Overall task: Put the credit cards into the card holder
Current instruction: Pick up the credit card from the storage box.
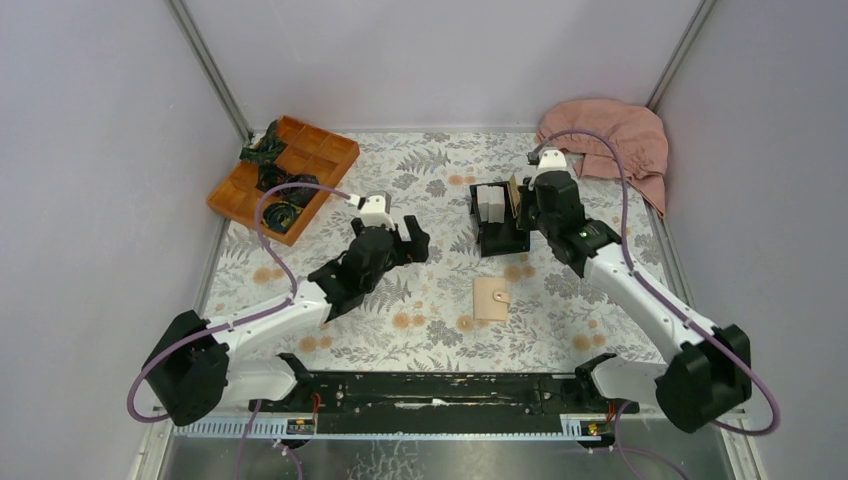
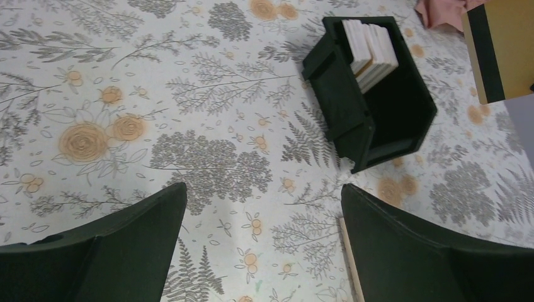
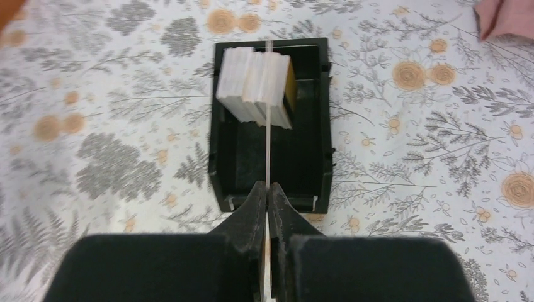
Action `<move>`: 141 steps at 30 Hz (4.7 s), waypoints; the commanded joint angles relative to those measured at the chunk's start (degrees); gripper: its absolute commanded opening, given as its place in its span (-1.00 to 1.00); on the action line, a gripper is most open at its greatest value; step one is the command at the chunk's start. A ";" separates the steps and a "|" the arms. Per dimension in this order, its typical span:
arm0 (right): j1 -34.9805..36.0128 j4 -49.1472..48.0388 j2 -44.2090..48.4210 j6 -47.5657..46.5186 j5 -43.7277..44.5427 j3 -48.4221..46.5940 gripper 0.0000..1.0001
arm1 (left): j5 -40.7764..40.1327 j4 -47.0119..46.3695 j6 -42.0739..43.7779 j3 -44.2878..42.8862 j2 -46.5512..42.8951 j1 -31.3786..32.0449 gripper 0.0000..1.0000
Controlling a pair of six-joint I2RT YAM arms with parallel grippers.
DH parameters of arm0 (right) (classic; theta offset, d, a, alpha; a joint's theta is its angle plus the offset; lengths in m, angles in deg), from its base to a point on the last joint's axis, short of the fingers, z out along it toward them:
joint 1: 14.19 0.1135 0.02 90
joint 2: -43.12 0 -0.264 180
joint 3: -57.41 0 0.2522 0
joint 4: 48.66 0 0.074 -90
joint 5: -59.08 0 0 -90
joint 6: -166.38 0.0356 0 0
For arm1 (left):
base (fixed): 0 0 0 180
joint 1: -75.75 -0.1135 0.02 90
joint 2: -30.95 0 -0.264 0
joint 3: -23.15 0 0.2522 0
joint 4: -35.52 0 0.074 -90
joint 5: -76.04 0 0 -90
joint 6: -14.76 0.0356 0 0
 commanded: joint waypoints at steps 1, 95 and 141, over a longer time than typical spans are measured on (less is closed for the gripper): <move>0.65 3.53 5.56 0.46 -8.05 1.39 -1.00 | 6.13 -4.13 0.19 -1.58 -1.80 0.27 1.00; 59.47 -103.99 -13.03 -79.50 63.65 25.40 0.36 | 47.09 -1.83 -31.20 -10.93 2.49 -16.96 -1.00; 0.28 -18.92 12.54 23.86 -44.89 6.98 0.27 | 83.23 -46.64 -32.51 -4.44 10.13 -24.61 -1.00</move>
